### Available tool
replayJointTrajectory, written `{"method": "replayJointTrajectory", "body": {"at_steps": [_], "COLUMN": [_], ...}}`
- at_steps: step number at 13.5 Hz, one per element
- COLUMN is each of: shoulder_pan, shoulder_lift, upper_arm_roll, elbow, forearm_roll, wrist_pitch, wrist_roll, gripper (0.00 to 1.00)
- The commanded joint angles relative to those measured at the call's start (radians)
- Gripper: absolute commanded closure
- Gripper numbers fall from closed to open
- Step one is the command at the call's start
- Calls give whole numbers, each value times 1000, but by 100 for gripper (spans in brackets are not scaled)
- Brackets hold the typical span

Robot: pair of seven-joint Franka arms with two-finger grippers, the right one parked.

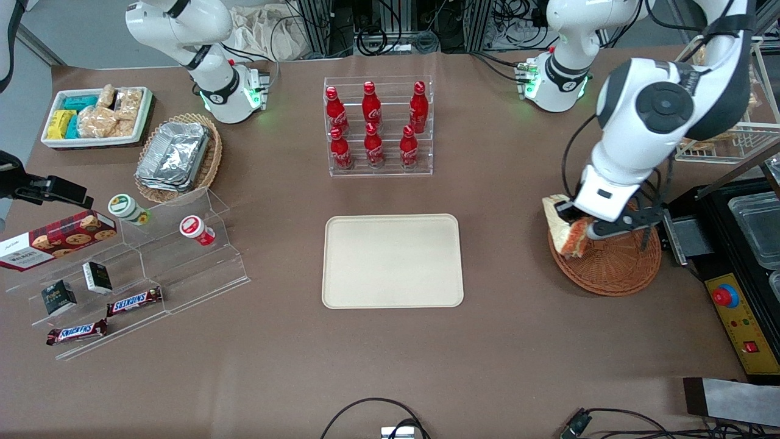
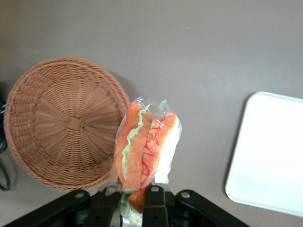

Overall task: Place sandwich from basket to tray
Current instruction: 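Lift the sandwich with the left gripper and carry it to the tray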

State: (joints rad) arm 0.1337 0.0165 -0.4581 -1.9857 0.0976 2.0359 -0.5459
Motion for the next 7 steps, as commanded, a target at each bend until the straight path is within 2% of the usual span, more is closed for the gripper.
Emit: {"method": "replayJointTrajectory", "body": {"at_steps": [1,7], "shoulder_pan": [4,4], "shoulder_lift": [19,111], "upper_arm_roll": [-77,-214], "elbow": [36,53], "forearm_roll": [24,100], "wrist_pitch": [-26,0], "wrist_roll": [14,-41], "gripper": [100,100]}}
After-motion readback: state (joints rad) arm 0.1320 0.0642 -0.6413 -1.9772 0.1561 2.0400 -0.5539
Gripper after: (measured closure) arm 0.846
